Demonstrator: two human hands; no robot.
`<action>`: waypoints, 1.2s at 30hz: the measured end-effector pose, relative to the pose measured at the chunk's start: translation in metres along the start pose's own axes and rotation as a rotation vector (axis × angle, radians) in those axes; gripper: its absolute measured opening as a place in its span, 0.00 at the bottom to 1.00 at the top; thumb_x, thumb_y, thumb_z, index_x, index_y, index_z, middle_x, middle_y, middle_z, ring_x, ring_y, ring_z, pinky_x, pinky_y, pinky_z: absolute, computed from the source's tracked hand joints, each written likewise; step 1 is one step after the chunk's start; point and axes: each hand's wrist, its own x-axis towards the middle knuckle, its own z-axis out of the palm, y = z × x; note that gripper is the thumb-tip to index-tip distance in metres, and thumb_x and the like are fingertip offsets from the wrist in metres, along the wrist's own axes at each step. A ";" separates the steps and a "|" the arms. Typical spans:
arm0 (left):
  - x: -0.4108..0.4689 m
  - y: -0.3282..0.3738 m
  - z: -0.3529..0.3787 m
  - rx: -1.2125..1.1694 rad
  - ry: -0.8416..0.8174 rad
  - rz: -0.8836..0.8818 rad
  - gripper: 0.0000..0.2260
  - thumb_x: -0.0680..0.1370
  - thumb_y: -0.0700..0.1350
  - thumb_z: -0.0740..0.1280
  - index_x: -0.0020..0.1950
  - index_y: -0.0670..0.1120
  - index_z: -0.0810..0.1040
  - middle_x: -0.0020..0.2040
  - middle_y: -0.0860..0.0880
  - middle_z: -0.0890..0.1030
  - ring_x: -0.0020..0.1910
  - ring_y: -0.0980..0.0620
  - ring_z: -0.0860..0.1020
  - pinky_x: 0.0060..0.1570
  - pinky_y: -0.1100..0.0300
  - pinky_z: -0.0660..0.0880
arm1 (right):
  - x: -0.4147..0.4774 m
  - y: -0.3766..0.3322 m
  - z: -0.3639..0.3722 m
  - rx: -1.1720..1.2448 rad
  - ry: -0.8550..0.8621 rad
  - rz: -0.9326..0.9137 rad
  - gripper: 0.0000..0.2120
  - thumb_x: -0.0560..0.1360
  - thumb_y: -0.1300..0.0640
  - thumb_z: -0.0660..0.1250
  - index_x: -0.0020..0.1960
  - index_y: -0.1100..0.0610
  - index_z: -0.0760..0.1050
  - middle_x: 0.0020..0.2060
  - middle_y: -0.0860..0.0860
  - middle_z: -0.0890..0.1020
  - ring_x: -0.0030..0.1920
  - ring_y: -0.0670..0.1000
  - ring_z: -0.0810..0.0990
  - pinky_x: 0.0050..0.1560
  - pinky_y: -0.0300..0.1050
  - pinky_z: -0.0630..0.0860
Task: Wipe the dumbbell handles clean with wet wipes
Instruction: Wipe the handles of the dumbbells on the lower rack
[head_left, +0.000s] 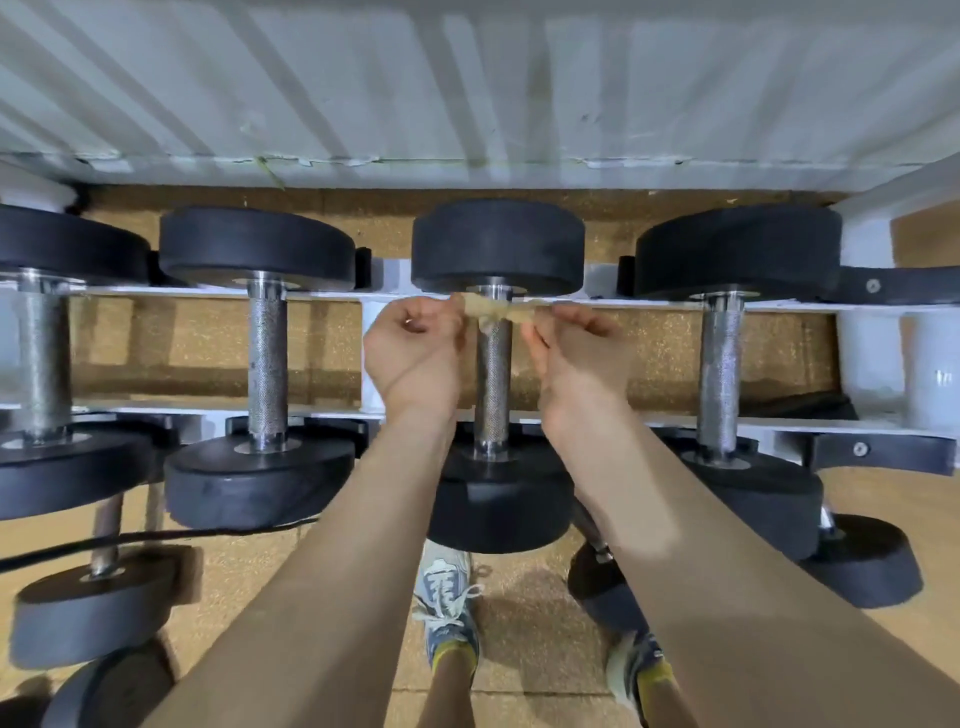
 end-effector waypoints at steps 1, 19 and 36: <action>0.000 0.000 0.010 -0.031 0.010 0.003 0.07 0.72 0.43 0.74 0.34 0.50 0.80 0.35 0.50 0.83 0.39 0.47 0.83 0.52 0.48 0.80 | 0.002 -0.002 0.005 0.008 -0.002 0.002 0.10 0.76 0.71 0.63 0.40 0.59 0.74 0.37 0.54 0.81 0.37 0.49 0.82 0.38 0.36 0.78; -0.024 -0.011 -0.035 1.243 -0.461 0.437 0.07 0.79 0.43 0.63 0.45 0.45 0.80 0.44 0.41 0.82 0.48 0.39 0.79 0.42 0.55 0.70 | -0.009 0.037 -0.044 -1.228 -0.186 -0.431 0.08 0.75 0.62 0.66 0.39 0.55 0.81 0.37 0.52 0.82 0.39 0.55 0.80 0.40 0.48 0.79; -0.046 -0.006 -0.012 1.366 -0.627 0.460 0.08 0.73 0.48 0.69 0.40 0.45 0.85 0.36 0.47 0.81 0.37 0.47 0.78 0.34 0.59 0.71 | -0.015 0.014 -0.085 -1.435 -0.582 -0.300 0.15 0.77 0.58 0.62 0.33 0.60 0.76 0.32 0.54 0.74 0.40 0.57 0.73 0.39 0.45 0.68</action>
